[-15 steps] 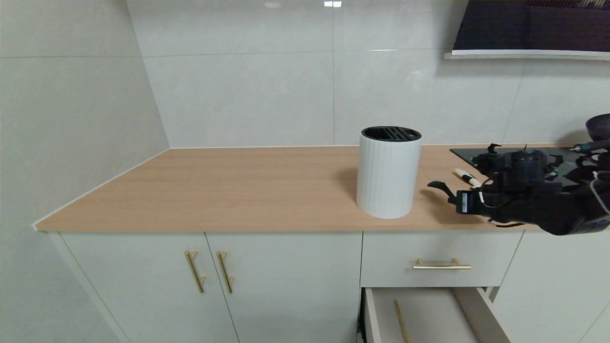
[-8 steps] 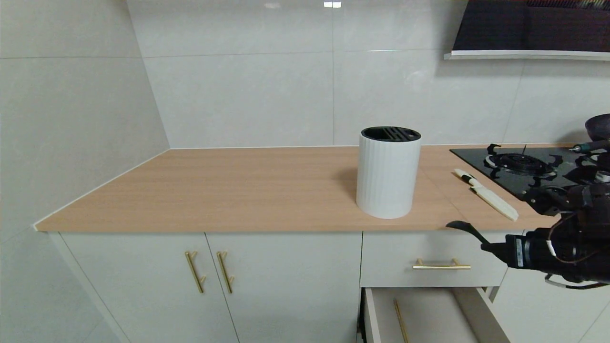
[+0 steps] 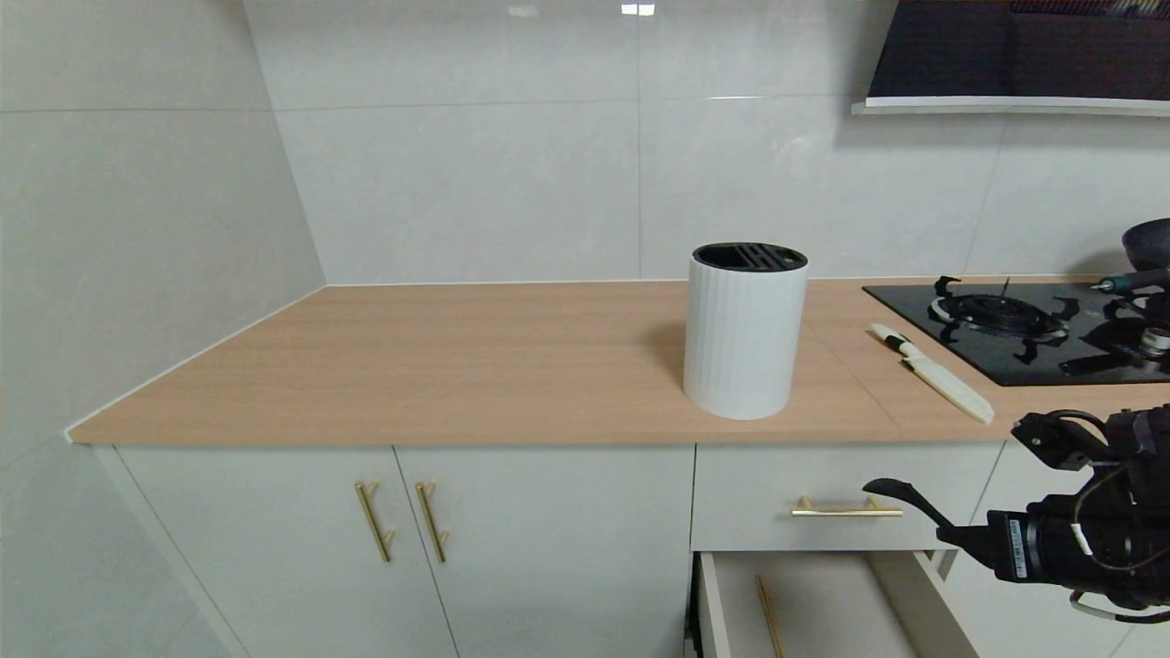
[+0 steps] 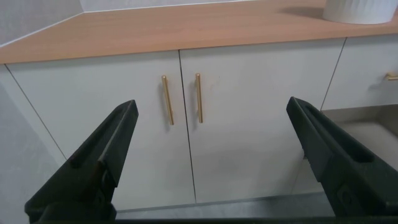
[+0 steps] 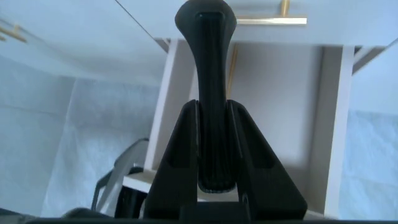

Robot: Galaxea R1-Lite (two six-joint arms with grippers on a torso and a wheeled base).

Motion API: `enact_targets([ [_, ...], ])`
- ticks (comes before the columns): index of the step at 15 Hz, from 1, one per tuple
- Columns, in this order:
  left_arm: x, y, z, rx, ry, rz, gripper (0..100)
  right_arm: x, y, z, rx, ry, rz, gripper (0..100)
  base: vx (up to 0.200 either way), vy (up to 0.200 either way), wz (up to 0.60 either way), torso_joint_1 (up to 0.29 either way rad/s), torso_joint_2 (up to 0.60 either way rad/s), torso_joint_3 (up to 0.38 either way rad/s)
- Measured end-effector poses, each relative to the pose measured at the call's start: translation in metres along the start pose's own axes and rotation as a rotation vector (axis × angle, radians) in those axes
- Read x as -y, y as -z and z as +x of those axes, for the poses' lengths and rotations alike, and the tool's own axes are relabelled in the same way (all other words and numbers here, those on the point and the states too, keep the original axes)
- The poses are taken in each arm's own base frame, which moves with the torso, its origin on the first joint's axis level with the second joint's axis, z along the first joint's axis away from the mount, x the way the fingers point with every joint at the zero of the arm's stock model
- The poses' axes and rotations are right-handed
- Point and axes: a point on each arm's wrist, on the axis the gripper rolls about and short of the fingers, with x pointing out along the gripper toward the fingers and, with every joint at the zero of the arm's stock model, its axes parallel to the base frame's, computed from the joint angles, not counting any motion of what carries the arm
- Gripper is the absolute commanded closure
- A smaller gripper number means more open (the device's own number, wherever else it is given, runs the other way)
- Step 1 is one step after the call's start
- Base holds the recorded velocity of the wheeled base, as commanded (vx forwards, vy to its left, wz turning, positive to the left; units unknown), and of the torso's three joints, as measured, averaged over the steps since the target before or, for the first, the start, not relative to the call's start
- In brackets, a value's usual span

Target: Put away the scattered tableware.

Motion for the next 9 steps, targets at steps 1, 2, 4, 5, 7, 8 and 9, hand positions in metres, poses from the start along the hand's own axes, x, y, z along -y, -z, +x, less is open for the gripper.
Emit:
enact_targets([
  [1,0.000,0.000,0.000,0.000,0.000,0.000,0,0.001,0.002,0.004,-0.001,0.002,-0.010,100,0.000,0.000,0.00,-0.144,0.33,0.198],
  [2,0.000,0.000,0.000,0.000,0.000,0.000,0,0.003,0.002,0.008,0.011,0.004,-0.021,100,0.000,0.000,0.00,-0.163,0.40,0.237],
  [4,0.000,0.000,0.000,0.000,0.000,0.000,0,0.006,0.007,0.015,0.004,0.016,-0.023,100,0.000,0.000,0.00,-0.183,0.46,0.268],
  [5,0.000,0.000,0.000,0.000,0.000,0.000,0,0.007,0.010,0.018,-0.006,0.018,-0.021,100,0.000,0.000,0.00,-0.198,0.47,0.266],
  [7,0.000,0.000,0.000,0.000,0.000,0.000,0,0.009,0.014,0.024,-0.020,0.019,-0.021,100,0.000,0.000,0.00,-0.188,0.47,0.283],
  [8,0.000,0.000,0.000,0.000,0.000,0.000,0,0.009,0.015,0.026,-0.027,0.019,-0.022,100,0.000,0.000,0.00,-0.183,0.48,0.290],
  [9,0.000,0.000,0.000,0.000,0.000,0.000,0,0.010,0.018,0.027,-0.039,0.019,-0.032,100,0.000,0.000,0.00,-0.178,0.49,0.300],
])
